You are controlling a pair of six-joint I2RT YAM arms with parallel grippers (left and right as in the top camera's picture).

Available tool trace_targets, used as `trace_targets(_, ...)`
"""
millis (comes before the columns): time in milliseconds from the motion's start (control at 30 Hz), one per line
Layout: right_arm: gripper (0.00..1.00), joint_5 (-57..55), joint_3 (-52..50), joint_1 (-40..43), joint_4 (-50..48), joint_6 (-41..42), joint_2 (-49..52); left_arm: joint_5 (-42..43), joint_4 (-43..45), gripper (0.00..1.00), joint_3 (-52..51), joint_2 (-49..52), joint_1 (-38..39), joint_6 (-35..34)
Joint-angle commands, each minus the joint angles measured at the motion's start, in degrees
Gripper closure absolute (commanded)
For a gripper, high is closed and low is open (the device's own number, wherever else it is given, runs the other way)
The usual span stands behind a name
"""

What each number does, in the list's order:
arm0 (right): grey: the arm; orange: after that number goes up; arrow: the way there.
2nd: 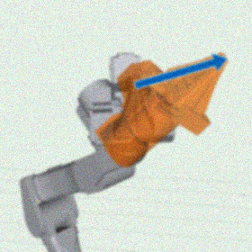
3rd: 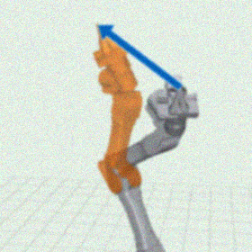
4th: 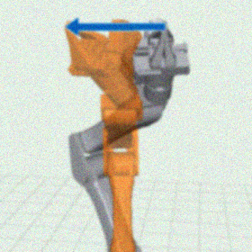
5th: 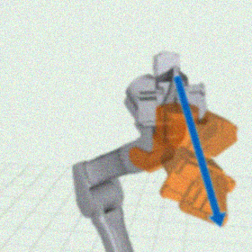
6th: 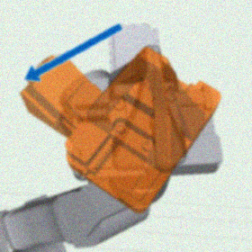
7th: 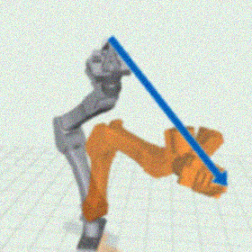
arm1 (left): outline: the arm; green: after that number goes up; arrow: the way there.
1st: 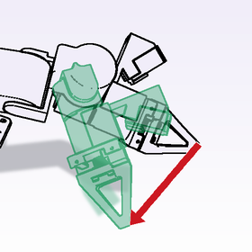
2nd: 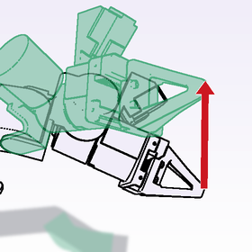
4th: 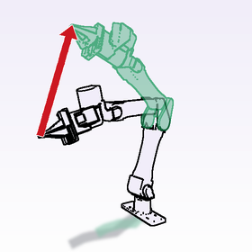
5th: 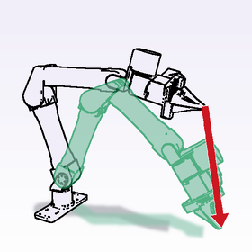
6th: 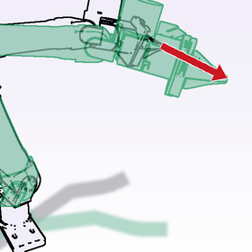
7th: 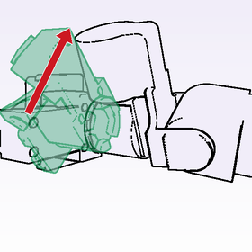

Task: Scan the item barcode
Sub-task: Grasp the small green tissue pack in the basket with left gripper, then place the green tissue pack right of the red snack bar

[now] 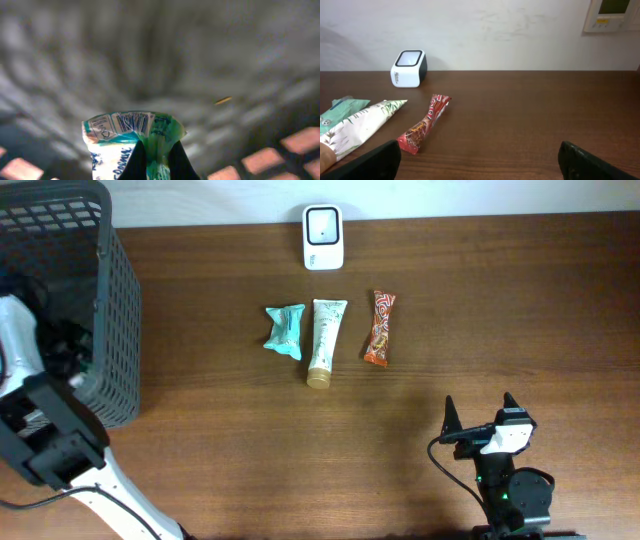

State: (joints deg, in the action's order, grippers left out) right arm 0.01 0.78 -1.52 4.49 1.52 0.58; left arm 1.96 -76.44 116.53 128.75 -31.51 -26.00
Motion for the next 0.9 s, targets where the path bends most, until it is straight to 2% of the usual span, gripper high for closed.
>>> trace_targets(0,0.01,-0.3,-0.5,0.3,0.2,0.4,-0.4,0.2,-3.6,1.00,15.2,-0.2,-0.9,0.3)
trace_targets(133,0.01,-0.3,-0.5,0.3,0.2,0.4,-0.4,1.6,-7.7,1.00,36.5,-0.7,-0.5,0.3)
trace_targets(300,0.01,-0.3,-0.5,0.3,0.2,0.4,-0.4,12.5,-8.7,1.00,54.0,-5.9,0.3,0.3)
trace_targets(400,0.01,-0.3,-0.5,0.3,0.2,0.5,-0.4,18.4,-8.7,1.00,59.1,-9.7,3.1,0.3)
trace_targets(500,0.01,-0.3,-0.5,0.3,0.2,0.4,-0.4,28.3,-8.0,1.00,62.7,-11.4,8.1,0.3)
trace_targets(600,0.01,-0.3,-0.5,0.3,0.2,0.5,-0.4,29.2,-8.0,1.00,62.6,-11.3,15.1,0.5)
trace_targets(733,0.01,-0.3,-0.5,0.3,0.2,0.4,-0.4,29.1,-6.5,1.00,61.0,-10.2,24.1,8.0)
trace_targets(867,0.01,-0.3,-0.5,0.3,0.2,0.4,-0.4,29.1,-5.9,1.00,60.8,-6.5,36.0,24.2)
